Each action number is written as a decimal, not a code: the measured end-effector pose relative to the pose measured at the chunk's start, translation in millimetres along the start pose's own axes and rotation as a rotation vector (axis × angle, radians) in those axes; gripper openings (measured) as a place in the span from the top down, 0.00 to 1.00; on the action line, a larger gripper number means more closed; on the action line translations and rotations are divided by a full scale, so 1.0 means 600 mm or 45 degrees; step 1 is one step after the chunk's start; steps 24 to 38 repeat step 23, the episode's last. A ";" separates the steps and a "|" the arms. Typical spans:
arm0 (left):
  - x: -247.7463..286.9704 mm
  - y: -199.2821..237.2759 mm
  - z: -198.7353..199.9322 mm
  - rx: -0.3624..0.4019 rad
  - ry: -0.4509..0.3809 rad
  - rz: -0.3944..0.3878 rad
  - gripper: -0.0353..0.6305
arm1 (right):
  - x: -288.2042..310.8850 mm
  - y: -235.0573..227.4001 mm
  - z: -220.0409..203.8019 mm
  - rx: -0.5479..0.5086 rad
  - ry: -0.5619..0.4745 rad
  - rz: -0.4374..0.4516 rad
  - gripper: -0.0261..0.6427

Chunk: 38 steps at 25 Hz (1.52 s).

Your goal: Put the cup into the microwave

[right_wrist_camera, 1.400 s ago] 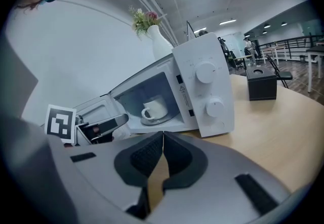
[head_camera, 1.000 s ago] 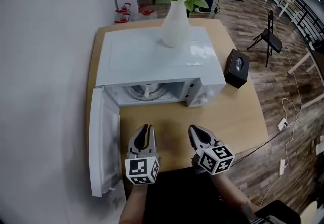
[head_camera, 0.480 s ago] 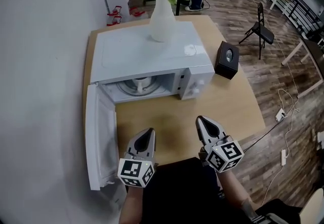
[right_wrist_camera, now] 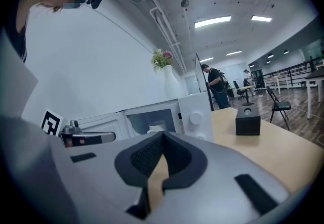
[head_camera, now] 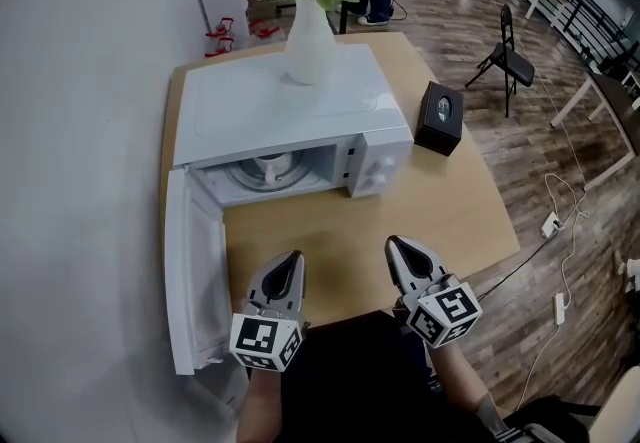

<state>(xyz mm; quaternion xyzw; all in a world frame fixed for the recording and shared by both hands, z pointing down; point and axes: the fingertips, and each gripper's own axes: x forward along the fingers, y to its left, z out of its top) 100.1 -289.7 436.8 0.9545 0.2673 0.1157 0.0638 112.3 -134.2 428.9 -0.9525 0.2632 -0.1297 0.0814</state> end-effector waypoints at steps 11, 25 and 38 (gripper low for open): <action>0.001 -0.001 -0.006 -0.023 -0.002 0.005 0.94 | 0.012 0.005 -0.007 0.033 0.027 0.041 0.97; 0.001 0.001 -0.015 -0.037 0.010 0.011 0.94 | 0.017 0.017 -0.027 0.063 0.066 0.061 0.97; 0.001 0.001 -0.015 -0.037 0.010 0.011 0.94 | 0.017 0.017 -0.027 0.063 0.066 0.061 0.97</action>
